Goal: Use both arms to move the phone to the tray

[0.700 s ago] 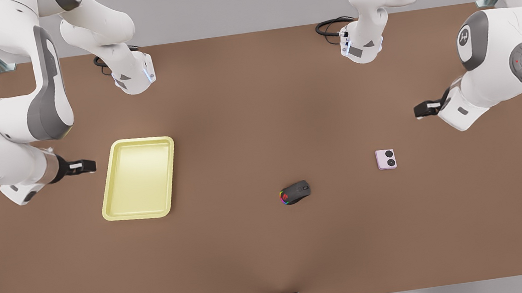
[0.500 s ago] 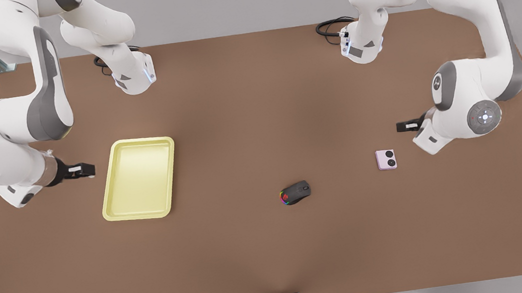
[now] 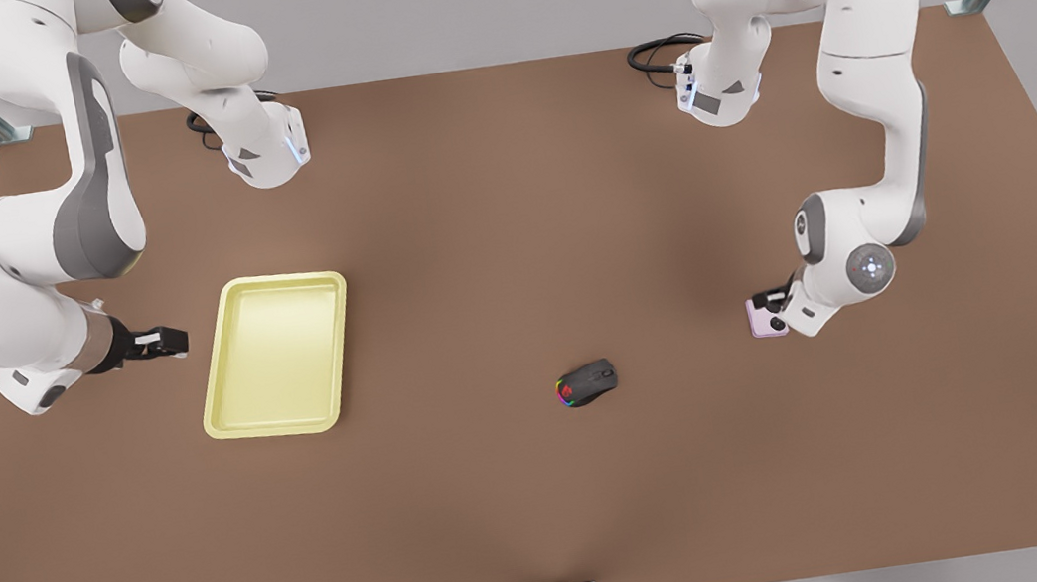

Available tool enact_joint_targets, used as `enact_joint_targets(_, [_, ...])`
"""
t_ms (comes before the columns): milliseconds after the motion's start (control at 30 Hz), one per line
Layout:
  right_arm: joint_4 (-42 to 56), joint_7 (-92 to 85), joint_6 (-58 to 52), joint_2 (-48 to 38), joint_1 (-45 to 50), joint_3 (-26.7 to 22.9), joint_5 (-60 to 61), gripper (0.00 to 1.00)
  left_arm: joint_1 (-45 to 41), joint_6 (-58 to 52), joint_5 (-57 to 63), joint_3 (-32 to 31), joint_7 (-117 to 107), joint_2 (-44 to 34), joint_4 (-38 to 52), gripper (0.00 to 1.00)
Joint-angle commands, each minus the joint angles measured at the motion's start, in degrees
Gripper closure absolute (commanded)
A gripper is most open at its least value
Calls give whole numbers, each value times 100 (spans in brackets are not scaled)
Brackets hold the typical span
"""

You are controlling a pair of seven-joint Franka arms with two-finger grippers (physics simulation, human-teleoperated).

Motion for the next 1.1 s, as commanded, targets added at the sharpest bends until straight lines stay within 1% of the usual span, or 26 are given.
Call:
enact_joint_targets(0, [3, -41, 9, -6, 0, -6, 3, 0, -5, 852, 12, -7, -15, 65, 9, 0])
enact_joint_targets(167, [3, -32, 9, -6, 0, -6, 3, 0, -75, 870, -6, -130, -15, 197, -17, 0])
enact_joint_targets(667, [3, -41, 9, -6, 0, -7, 3, 0, -32, 931, -6, -122, -15, 523, 45, 0])
enact_joint_targets(700, [3, -32, 9, -6, -9, -6, 3, 0, -32, 931, -6, -122, -32, 523, 45, 5])
enact_joint_targets(733, [3, -41, 9, -6, 0, -6, 3, 0, -40, 922, -6, -122, -50, 514, 45, 16])
enact_joint_targets(767, [3, -32, 9, -6, -9, -7, 3, 0, -49, 922, -6, -122, -85, 505, 45, 23])
enact_joint_targets(833, [3, -32, 18, 2, -9, -7, 3, 0, -67, 905, -23, -130, -94, 496, 71, 30])
enact_joint_targets(933, [3, -32, 9, 3, -9, -6, 3, 0, -67, 870, -23, -130, -103, 479, 97, 33])
enact_joint_targets(1000, [3, -32, 18, 3, -8, -6, 3, 0, -102, 817, -67, -130, -234, 373, 97, 33])
enact_joint_targets(1033, [3, -32, 9, -6, -9, 2, 12, 0, -356, 703, -348, -130, -498, 250, 97, 33])
enact_joint_targets(1067, [3, -32, 9, 2, -9, -6, 3, 0, -681, 448, -384, -130, -1139, 110, 97, 33])
